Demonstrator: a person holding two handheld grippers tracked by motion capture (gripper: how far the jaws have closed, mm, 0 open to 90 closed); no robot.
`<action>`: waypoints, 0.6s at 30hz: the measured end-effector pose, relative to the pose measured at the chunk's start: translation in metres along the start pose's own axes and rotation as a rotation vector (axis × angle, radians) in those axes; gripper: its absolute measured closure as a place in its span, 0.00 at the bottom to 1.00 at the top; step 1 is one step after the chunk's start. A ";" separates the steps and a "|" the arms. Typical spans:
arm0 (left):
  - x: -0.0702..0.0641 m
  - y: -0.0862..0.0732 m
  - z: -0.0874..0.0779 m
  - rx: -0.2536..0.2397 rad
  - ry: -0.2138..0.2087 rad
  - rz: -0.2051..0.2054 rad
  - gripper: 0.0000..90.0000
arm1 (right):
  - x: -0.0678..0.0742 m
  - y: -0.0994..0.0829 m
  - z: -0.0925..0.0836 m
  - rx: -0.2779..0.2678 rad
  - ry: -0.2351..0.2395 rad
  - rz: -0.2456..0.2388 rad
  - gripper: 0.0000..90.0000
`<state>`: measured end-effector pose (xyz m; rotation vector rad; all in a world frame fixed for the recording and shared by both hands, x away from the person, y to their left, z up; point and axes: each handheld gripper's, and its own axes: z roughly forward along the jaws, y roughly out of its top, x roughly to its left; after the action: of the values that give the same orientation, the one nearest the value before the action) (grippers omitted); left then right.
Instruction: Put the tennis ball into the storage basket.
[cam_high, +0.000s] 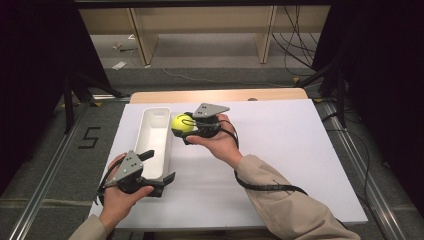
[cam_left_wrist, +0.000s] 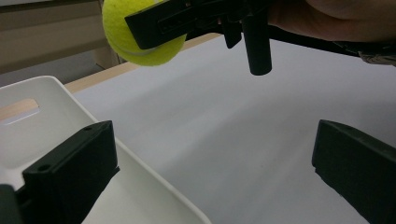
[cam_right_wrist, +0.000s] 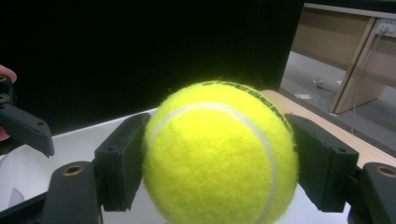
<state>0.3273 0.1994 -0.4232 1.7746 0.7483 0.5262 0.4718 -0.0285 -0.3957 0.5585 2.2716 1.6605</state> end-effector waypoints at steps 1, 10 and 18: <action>0.000 0.000 0.000 0.000 0.000 0.000 0.00 | 0.000 0.000 0.000 0.002 0.001 -0.002 0.30; 0.000 0.000 0.000 0.002 0.000 -0.004 0.00 | 0.001 0.001 0.006 0.000 0.007 0.000 0.30; 0.000 0.000 0.000 0.002 0.000 -0.003 0.00 | 0.003 0.004 0.012 0.000 0.015 -0.001 0.30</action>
<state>0.3269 0.1993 -0.4230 1.7751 0.7513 0.5238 0.4745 -0.0158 -0.3951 0.5471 2.2822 1.6694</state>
